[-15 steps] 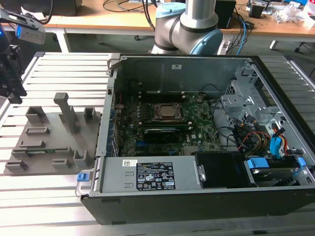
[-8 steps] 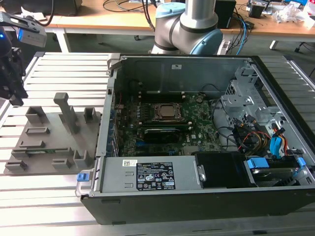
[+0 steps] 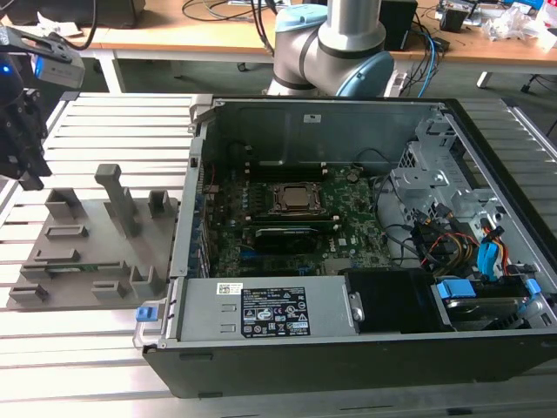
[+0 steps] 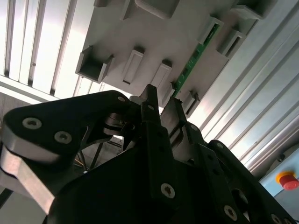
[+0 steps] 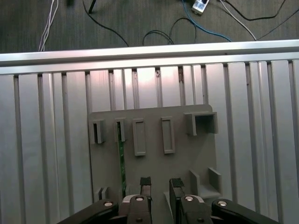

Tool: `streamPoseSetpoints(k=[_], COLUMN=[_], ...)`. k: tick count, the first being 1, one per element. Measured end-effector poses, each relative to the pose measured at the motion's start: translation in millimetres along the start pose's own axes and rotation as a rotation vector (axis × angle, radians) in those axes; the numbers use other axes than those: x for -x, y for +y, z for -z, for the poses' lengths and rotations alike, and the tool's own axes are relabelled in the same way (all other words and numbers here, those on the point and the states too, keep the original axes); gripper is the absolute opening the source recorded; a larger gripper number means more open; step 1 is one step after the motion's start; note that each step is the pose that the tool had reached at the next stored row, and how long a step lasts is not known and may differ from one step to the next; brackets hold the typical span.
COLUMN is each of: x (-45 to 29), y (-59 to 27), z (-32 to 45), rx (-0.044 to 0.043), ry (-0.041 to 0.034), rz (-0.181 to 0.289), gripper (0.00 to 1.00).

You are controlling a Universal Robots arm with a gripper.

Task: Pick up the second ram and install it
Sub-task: 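Pick up the second ram and move it above second insertion slot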

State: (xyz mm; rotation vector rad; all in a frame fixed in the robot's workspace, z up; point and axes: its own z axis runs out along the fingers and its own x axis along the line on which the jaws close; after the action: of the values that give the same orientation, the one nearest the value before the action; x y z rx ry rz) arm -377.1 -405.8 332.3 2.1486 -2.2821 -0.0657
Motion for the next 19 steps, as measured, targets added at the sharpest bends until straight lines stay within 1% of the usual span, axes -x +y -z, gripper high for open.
streamPoseSetpoints(k=[7,12,19], x=[-0.1,-0.2,-0.3], y=[-0.2,-0.3,-0.5], z=[-6.1,-8.3,-14.0], rx=[0.0,0.0002,0.0001], ry=[0.0,0.0001,0.0001], rz=[0.002,0.003,0.005], gripper=[0.3,0.3,0.3])
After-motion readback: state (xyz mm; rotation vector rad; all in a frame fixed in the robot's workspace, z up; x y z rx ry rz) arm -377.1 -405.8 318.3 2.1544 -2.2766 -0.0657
